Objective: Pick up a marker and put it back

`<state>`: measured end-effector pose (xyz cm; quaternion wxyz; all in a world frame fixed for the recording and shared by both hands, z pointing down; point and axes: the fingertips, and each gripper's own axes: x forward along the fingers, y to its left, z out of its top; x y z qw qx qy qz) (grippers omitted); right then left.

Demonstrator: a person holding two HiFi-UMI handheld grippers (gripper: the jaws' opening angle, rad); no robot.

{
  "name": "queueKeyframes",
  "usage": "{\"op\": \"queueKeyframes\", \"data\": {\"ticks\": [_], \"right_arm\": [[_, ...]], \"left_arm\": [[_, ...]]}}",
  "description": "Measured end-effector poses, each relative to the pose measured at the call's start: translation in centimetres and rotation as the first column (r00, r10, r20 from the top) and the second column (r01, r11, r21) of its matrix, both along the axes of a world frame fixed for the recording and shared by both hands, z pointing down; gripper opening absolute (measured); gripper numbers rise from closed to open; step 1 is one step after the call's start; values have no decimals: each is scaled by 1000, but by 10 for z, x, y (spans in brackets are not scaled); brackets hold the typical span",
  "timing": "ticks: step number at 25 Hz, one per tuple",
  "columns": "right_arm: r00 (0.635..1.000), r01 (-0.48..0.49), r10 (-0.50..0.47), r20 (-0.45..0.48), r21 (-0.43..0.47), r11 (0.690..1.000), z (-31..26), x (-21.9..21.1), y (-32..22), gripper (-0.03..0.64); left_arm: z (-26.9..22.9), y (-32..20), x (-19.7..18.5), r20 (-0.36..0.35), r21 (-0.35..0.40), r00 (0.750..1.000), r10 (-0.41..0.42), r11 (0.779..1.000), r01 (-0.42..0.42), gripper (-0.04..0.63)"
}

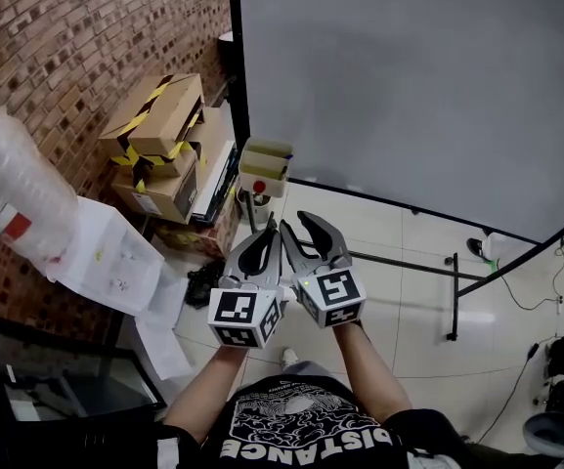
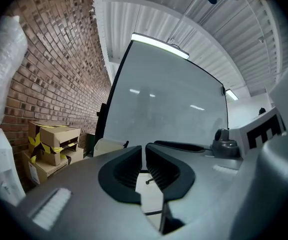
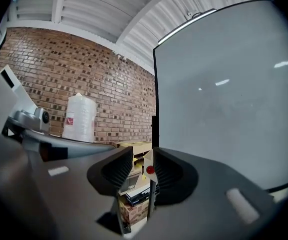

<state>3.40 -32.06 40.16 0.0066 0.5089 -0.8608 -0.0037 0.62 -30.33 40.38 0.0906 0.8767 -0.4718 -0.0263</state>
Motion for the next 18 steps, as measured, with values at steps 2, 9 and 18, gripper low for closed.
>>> {"op": "queueKeyframes", "data": {"ticks": [2, 9, 18], "right_arm": [[1000, -8, 8, -6, -1, 1000, 5, 3, -14, 101], [1000, -16, 16, -19, -12, 1000, 15, 4, -59, 132], [999, -48, 48, -15, 0, 999, 35, 8, -107, 132]], "left_arm": [[2, -9, -1, -2, -4, 1000, -9, 1000, 9, 6], [4, -32, -5, -7, -13, 999, -36, 999, 36, 6], [11, -58, -1, -5, -15, 999, -47, 999, 47, 6]]}}
